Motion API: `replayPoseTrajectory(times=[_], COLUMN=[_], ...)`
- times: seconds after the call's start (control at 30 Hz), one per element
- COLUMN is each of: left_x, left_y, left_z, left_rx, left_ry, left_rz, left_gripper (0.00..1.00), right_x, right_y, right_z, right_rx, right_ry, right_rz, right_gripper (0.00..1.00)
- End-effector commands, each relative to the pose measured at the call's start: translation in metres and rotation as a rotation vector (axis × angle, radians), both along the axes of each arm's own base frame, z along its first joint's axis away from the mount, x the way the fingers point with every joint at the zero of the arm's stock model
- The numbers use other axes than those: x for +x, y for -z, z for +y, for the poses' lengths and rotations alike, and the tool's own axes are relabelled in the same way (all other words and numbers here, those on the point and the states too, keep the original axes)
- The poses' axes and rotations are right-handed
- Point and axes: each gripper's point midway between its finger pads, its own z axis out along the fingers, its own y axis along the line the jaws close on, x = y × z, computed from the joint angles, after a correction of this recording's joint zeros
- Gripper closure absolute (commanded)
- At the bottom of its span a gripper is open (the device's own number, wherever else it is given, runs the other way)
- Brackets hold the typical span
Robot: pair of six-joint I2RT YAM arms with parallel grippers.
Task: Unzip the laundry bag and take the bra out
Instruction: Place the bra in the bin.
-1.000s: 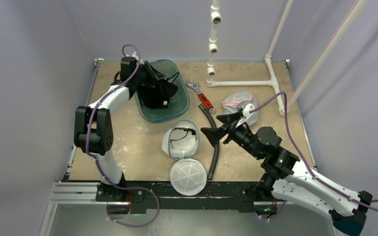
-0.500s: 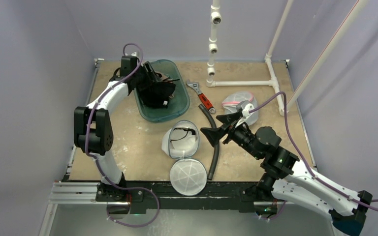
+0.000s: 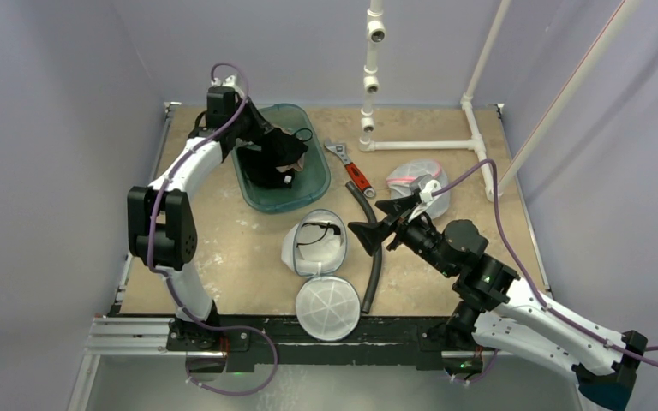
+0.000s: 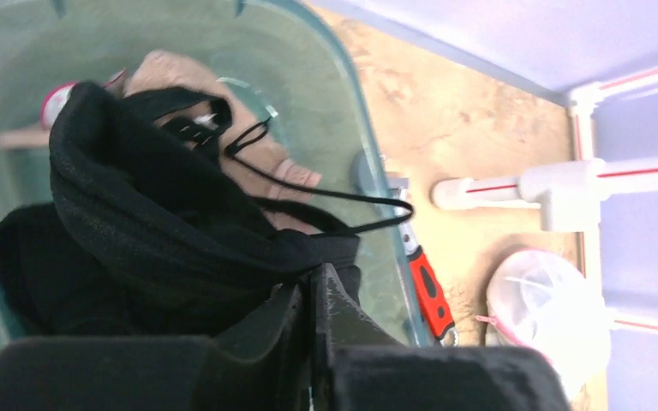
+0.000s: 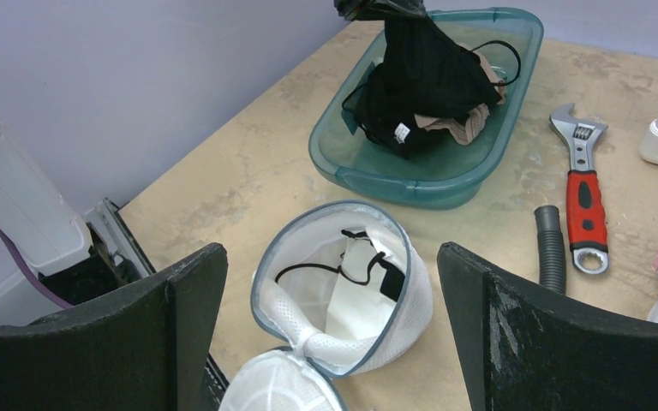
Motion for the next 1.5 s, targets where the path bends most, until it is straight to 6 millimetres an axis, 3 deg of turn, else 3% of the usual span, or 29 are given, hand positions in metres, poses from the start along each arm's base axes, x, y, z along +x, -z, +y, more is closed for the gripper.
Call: replayPoseTrajectory(times=[0.0, 0.13, 0.2, 0.37, 0.43, 0.5, 0.63, 0.83, 0.97, 1.17, 1.33, 1.47], left_x=[0.012, -0.001, -0.003, 0.003, -0.002, -0.005, -0.011, -0.028, -0.044, -0.065, -0.074, -0.072], left_y=[-0.071, -0.106, -0.106, -0.046, -0.011, 0.001, -0.008, -0.03, -0.035, -0.031, -0.01, 0.0], left_z=[-0.029, -0.041, -0.041, -0.039, -0.03, -0.017, 0.002, 0.032, 0.043, 0.034, 0.028, 0.035], left_rx=[-0.126, -0.157, -0.149, -0.144, -0.123, -0.092, -0.006, 0.146, 0.207, 0.17, 0.139, 0.146], left_ry=[0.136, 0.233, 0.24, 0.239, 0.193, 0.133, 0.057, -0.03, -0.045, 0.011, 0.036, -0.02], left_rz=[-0.254, -0.412, -0.443, -0.231, -0.088, -0.045, -0.043, -0.035, -0.033, -0.052, -0.03, -0.02], left_gripper=[1.0, 1.0, 1.0, 1.0, 0.93, 0.82, 0.59, 0.35, 0.31, 0.31, 0.27, 0.25], right_x=[0.002, 0.003, 0.003, 0.002, 0.002, 0.002, 0.001, 0.001, 0.0, 0.0, 0.0, 0.0], right_y=[-0.012, -0.01, -0.009, -0.011, -0.012, -0.012, -0.011, -0.012, -0.011, -0.011, -0.01, -0.009], right_z=[0.001, 0.002, 0.003, 0.003, 0.002, 0.001, 0.001, 0.003, 0.005, 0.006, 0.006, 0.006], right_rx=[0.035, 0.032, 0.032, 0.033, 0.035, 0.036, 0.036, 0.039, 0.038, 0.035, 0.034, 0.035], right_ry=[0.003, 0.002, 0.001, -0.001, 0.001, 0.003, -0.002, -0.01, -0.017, -0.02, -0.02, -0.022], right_rz=[-0.026, -0.024, -0.022, -0.026, -0.027, -0.027, -0.027, -0.027, -0.026, -0.023, -0.022, -0.02], right_gripper=[0.05, 0.05, 0.05, 0.05, 0.05, 0.05, 0.05, 0.05, 0.05, 0.05, 0.05, 0.05])
